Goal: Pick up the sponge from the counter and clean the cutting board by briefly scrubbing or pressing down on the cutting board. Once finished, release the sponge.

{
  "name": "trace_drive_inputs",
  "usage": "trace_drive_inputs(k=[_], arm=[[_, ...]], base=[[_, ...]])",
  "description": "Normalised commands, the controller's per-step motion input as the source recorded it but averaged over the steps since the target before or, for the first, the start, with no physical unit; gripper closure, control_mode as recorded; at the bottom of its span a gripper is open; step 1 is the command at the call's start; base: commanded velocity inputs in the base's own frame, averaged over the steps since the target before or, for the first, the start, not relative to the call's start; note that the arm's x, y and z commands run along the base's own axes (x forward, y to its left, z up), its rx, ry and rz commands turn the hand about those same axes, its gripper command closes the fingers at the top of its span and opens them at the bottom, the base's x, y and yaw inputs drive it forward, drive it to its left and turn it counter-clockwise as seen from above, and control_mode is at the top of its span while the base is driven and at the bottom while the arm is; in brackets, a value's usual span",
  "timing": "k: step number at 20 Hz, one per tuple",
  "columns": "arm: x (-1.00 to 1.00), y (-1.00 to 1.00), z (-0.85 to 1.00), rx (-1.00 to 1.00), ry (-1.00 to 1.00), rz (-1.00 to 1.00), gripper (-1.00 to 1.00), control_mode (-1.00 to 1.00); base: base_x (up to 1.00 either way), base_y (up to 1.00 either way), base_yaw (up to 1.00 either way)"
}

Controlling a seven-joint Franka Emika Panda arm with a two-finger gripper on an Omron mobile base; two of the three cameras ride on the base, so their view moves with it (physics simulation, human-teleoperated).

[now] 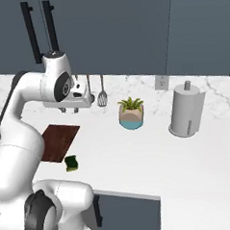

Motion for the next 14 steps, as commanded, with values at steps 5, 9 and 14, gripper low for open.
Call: trace_drive_inputs(k=[5, 9, 14], arm=[[-0.4, 0.0, -0.02, 0.0, 0.0, 0.0, -1.0, -1.0], [-0.66, 0.07, -0.26, -0.01, 0.0, 0.01, -1.0, -1.0], [-0.28, 0.34, -0.57, 0.0, 0.06, 0.08, -1.0, -1.0]], base=[[0.0, 0.0, 0.0], [0.0, 0.0, 0.0], [0.0, 0.0, 0.0]])
